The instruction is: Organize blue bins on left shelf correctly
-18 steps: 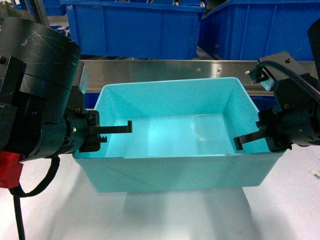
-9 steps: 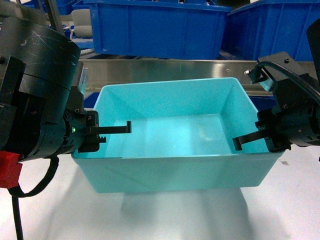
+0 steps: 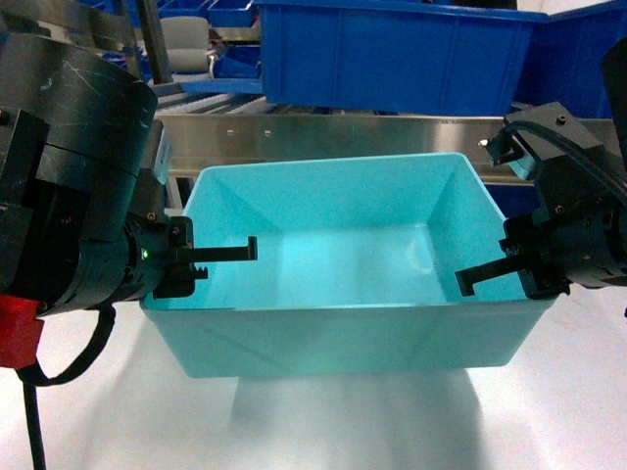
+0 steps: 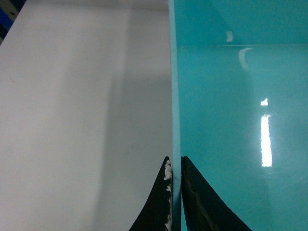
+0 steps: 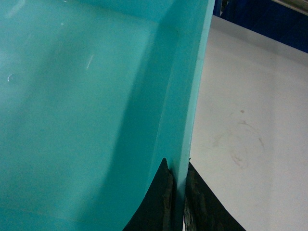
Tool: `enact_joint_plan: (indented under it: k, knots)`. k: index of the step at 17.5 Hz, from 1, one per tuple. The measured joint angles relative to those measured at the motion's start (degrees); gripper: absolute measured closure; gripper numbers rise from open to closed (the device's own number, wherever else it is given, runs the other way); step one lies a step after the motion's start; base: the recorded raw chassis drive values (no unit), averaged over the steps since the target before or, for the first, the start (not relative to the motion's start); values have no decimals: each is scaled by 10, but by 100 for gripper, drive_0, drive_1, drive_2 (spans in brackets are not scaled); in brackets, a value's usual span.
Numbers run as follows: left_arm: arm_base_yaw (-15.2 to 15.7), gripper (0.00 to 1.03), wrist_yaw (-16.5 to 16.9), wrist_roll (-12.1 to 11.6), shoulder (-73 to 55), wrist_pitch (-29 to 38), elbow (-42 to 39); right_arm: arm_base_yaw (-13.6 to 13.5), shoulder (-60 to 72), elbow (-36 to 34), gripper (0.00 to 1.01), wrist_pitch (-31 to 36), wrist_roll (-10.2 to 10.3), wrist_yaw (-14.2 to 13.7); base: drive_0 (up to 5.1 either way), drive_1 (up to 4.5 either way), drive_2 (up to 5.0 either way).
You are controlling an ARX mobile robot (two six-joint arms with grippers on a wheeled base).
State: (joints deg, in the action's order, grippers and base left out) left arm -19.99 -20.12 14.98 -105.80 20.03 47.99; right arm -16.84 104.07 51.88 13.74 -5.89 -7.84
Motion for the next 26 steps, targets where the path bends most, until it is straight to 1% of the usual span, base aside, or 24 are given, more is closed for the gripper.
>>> enact_joint_plan:
  k: [5,26]
  knots:
    - [0,101,0,0,0,1,0,0,0,0,98,2,0,0,0,0,0]
    - [0,101,0,0,0,1,0,0,0,0,98,2,0,1,-503,241,241]
